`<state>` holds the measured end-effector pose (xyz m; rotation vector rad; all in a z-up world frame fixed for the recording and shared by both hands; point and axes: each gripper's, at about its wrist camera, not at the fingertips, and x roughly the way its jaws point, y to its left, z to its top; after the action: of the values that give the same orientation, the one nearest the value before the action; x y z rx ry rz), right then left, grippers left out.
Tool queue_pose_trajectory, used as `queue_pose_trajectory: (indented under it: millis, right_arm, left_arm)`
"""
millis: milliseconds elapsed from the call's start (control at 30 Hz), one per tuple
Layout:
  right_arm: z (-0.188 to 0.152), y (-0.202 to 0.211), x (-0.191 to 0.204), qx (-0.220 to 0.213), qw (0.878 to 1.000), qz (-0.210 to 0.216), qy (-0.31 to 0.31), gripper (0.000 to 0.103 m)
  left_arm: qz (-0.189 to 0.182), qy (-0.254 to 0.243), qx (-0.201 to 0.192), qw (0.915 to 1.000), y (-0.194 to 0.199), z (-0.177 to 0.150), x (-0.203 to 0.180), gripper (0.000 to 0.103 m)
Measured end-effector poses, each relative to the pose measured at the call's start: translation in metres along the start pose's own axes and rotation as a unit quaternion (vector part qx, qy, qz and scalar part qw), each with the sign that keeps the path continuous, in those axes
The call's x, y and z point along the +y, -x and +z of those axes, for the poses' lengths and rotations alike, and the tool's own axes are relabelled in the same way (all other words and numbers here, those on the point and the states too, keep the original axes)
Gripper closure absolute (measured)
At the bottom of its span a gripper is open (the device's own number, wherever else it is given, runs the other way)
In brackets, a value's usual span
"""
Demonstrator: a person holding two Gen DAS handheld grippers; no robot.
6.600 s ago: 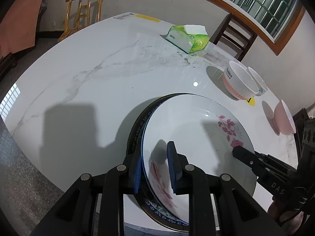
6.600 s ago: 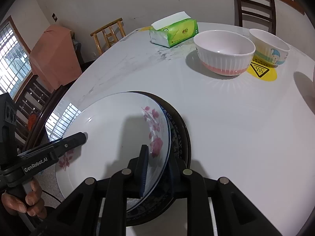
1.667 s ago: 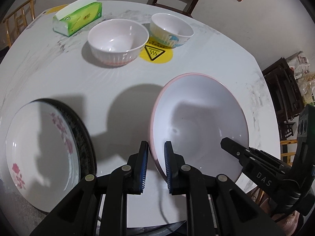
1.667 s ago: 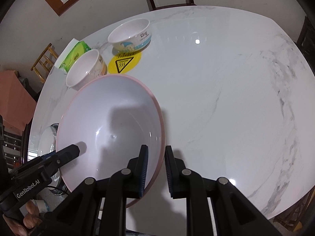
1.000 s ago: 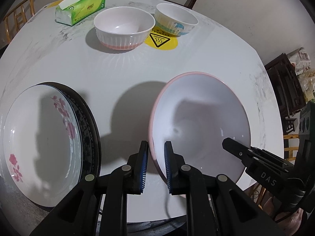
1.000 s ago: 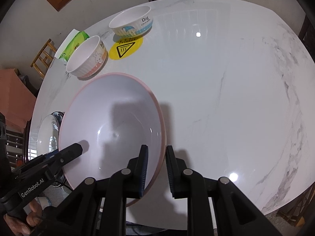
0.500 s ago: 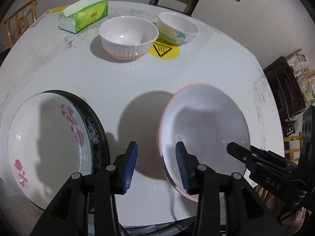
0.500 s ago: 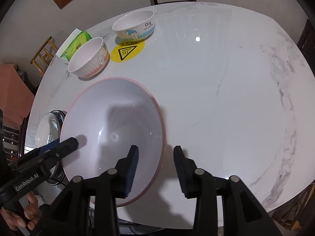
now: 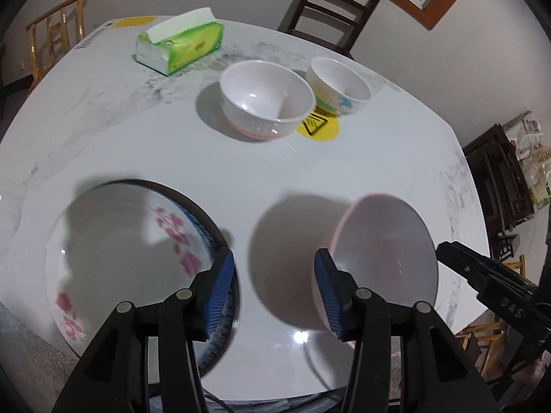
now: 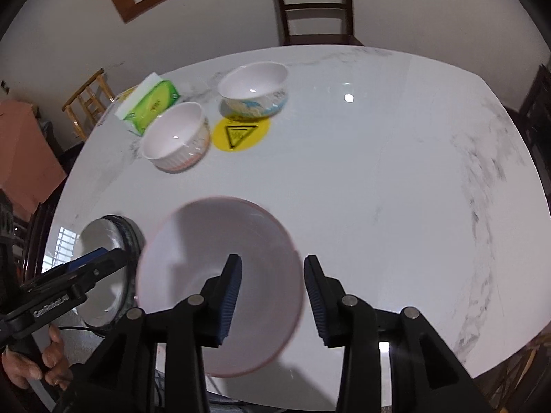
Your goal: Organize plates and bowls
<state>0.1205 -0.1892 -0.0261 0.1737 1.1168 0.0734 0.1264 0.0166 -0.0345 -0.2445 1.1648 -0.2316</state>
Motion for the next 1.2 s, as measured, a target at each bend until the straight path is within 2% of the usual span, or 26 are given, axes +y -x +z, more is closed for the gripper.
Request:
queue_pose_trajectory:
  millis: [167,367,600,833,1000,1200]
  right_arm:
    - [0.018,-0.005,0.023,0.003,0.999,-0.017,0.031,0.065]
    - [0.048,-0.020,0.049,0.007,0.999,-0.009,0.048,0.065]
    - [0.079,-0.049,0.067,0.027,0.999,0.030,0.026,0.065]
    - [0.108,-0.086,0.076,0.041,0.998,0.053,-0.012,0.065]
    - [0.127,-0.107,0.082,0.045,0.998,0.042,-0.022,0.065]
    - [0.145,-0.132,0.087,0.058,0.997,0.037,-0.025,0.065]
  left_arm:
    - [0.012,0.008,-0.012,0.9998,0.007,0.017,0.016,0.058]
    - [0.037,0.017,-0.023,0.9989,0.006,0.043,0.033,0.058]
    - [0.037,0.032,-0.034,0.9982,-0.002,0.085,0.046,0.058]
    - [0.032,0.038,-0.035,0.9982,-0.027,0.126,0.047,0.058]
    - [0.022,0.036,-0.030,0.9987,-0.050,0.150,0.044,0.058]
    - [0.029,0.029,-0.011,0.9991,-0.077,0.160,0.043,0.059]
